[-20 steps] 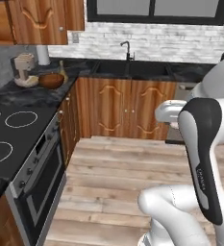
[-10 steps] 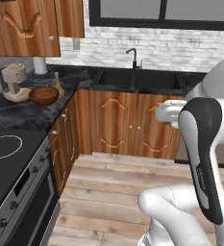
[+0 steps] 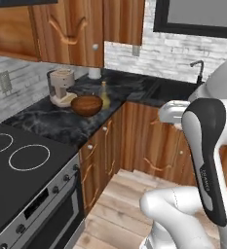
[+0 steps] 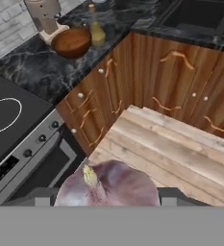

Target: Retrieve the bottle and the shaker from the cabinet and place them next to the mixing bowl on the counter. Then add garlic from the fridge to the mixing bowl.

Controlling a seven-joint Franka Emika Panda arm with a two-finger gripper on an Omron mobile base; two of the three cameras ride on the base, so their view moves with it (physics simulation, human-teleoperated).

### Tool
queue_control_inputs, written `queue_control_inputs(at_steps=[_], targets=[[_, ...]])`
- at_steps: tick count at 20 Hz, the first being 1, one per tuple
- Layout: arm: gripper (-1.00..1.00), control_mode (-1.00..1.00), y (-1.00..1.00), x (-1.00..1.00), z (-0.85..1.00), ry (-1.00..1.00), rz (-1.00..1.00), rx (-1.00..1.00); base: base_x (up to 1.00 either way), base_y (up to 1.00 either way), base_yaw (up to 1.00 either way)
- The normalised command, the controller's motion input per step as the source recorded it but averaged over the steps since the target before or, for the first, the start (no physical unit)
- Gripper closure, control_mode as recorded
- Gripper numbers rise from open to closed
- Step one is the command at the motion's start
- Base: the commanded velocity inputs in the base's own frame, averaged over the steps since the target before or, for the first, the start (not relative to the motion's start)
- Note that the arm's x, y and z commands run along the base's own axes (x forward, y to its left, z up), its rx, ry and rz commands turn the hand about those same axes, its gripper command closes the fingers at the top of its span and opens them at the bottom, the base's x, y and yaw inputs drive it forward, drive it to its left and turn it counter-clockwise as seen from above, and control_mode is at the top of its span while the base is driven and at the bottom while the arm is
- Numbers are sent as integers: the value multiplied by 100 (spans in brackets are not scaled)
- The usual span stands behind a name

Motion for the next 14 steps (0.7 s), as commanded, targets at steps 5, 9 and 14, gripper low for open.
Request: queue_control_inputs(at_steps=[5,9,14], targets=[[100,100,0,0,0,0,0,0,100,0,58],[100,100,0,0,0,0,0,0,100,-19,57],[100,100,0,0,0,0,0,0,71,-64,50]])
